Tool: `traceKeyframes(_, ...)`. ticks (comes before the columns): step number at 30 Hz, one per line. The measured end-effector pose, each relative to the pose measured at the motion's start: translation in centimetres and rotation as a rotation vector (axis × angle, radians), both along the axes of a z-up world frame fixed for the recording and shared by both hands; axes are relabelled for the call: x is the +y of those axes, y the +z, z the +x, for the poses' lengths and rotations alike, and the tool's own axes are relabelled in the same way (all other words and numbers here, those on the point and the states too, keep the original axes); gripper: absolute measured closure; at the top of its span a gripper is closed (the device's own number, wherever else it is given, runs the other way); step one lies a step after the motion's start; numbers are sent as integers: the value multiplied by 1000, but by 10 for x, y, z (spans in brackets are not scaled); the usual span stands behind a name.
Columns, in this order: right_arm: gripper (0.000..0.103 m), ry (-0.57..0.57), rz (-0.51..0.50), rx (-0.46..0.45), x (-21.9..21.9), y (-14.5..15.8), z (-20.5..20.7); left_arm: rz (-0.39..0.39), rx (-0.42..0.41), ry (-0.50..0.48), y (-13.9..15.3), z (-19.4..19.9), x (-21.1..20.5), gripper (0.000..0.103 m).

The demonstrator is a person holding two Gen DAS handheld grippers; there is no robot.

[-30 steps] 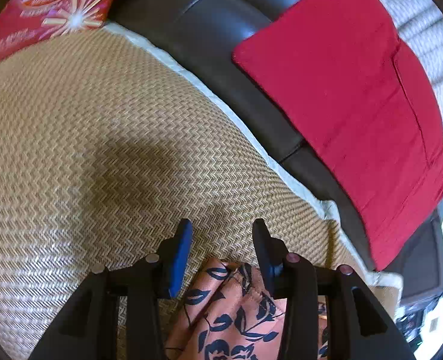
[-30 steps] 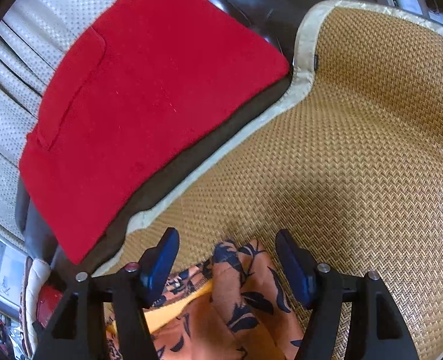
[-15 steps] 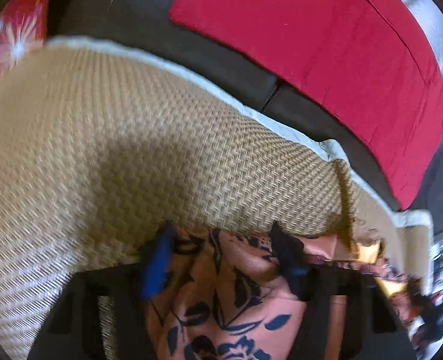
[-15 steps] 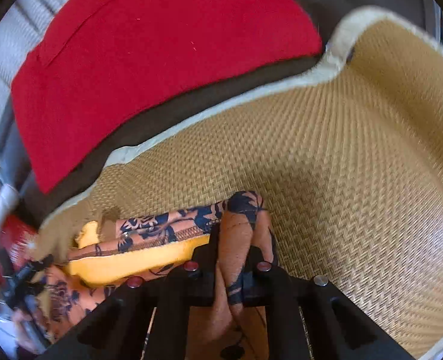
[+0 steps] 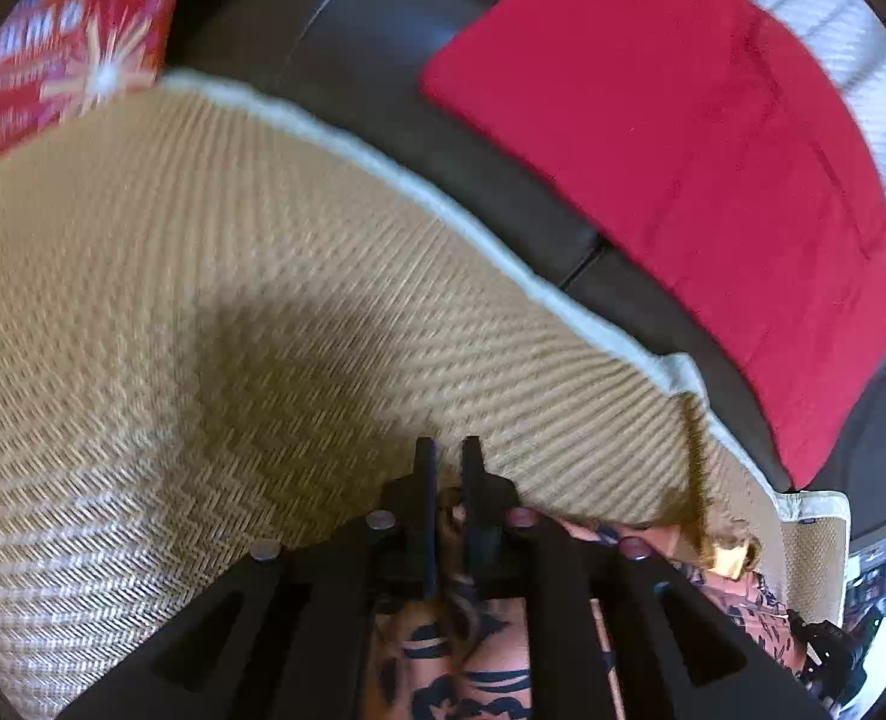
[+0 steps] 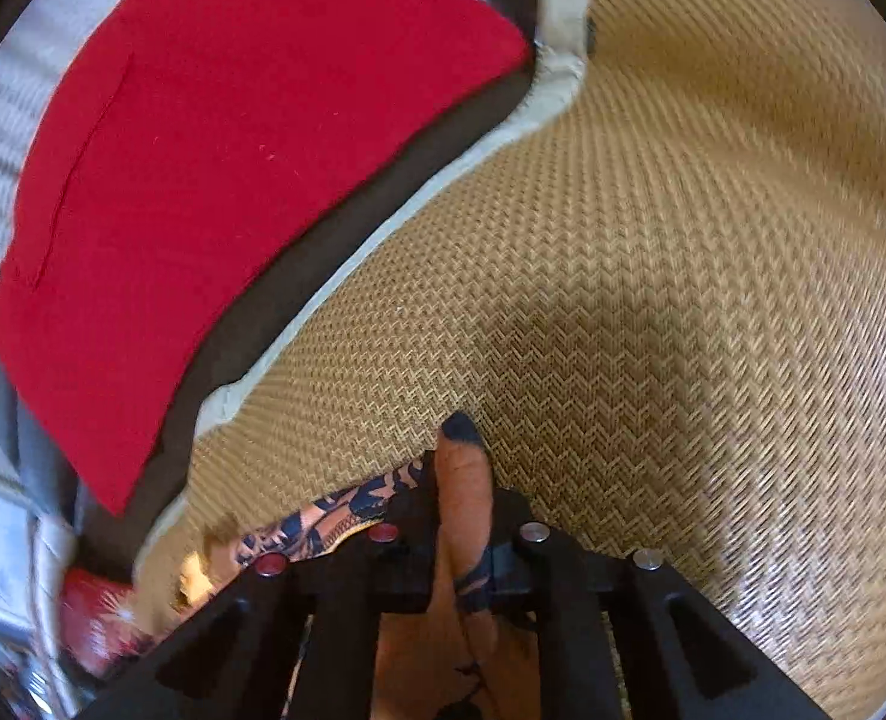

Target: Fold small clothes

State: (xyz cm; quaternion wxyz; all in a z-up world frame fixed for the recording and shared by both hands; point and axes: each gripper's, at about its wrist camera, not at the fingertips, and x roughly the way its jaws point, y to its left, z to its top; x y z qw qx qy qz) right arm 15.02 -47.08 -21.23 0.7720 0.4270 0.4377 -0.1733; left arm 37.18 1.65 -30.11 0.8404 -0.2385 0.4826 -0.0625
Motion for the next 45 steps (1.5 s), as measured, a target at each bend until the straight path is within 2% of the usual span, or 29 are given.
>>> traceKeyframes(1, 81, -20, 7, -19, -5, 3, -2, 7, 28, 15, -4, 1, 3, 73)
traceKeyframes(2, 78, -43, 8, -46, -9, 8, -7, 7, 33, 35, -5, 0, 7, 63)
traceKeyframes(3, 77, -79, 8, -94, -15, 16, -16, -6, 18, 48, -5, -5, 10, 59)
traceKeyframes(4, 71, -113, 6, -137, -20, 22, -23, 9, 20, 79, -1, -8, 16, 48)
traceKeyframes(5, 53, -148, 2, -176, -25, 29, -31, 23, 12, 99, 4, -12, 20, 45)
traceKeyframes(7, 21, -215, -18, -230, -29, 42, -47, 30, -27, 105, 17, -25, 26, 45)
traceKeyframes(8, 21, -235, -44, -274, -27, 50, -58, 27, -41, 93, 22, -34, 24, 45)
traceKeyframes(9, 21, -208, -54, -292, -24, 57, -63, 21, -55, 74, 28, -43, 24, 45)
traceKeyframes(12, 25, -79, -83, -307, 1, 76, -74, 29, -119, -27, 46, -80, 9, 44)
traceKeyframes(14, 40, 23, -147, -282, 24, 86, -73, 84, -165, -113, 55, -107, -11, 43)
traceKeyframes(15, 44, 82, -195, -258, 42, 92, -72, 114, -184, -147, 59, -118, -19, 42)
traceKeyframes(16, 47, 132, -247, -232, 62, 96, -71, 160, -208, -193, 61, -131, -32, 39)
traceKeyframes(18, 47, 198, -307, -187, 87, 94, -82, 258, -233, -260, 60, -150, -54, 36)
traceKeyframes(20, 47, 231, -302, -138, 102, 82, -94, 358, -204, -314, 44, -165, -73, 35)
traceKeyframes(23, 49, 247, -241, 34, 103, 41, -100, 447, -48, -343, 0, -162, -86, 35)
traceKeyframes(24, 49, 255, -236, 63, 101, 32, -103, 448, -7, -346, -11, -162, -84, 35)
traceKeyframes(25, 49, 269, -233, 72, 102, 26, -107, 436, -12, -341, -12, -164, -82, 35)
traceKeyframes(28, 48, 282, -251, 13, 105, 45, -119, 410, -25, -324, 1, -174, -75, 35)
traceKeyframes(31, 47, 307, -252, -88, 115, 62, -137, 326, -112, -319, 24, -193, -65, 35)
traceKeyframes(33, 47, 365, -246, -128, 132, 67, -144, 322, -147, -356, 26, -204, -71, 31)
traceKeyframes(35, 47, 454, -270, -103, 157, 64, -140, 392, -111, -395, 11, -207, -83, 29)
traceKeyframes(36, 47, 510, -293, -42, 172, 53, -136, 425, -72, -408, -2, -205, -87, 29)
traceKeyframes(38, 47, 571, -336, 50, 189, 36, -133, 405, -59, -400, -14, -205, -84, 28)
traceKeyframes(39, 47, 585, -390, 53, 196, 38, -134, 391, -60, -394, -12, -205, -82, 28)
traceKeyframes(40, 47, 591, -396, 49, 198, 41, -135, 375, -61, -395, -8, -206, -78, 28)
traceKeyframes(43, 47, 542, -307, -85, 192, 62, -147, 322, -134, -347, 14, -212, -50, 28)
traceKeyframes(45, 47, 513, -309, -147, 195, 70, -152, 311, -178, -313, 26, -218, -41, 28)
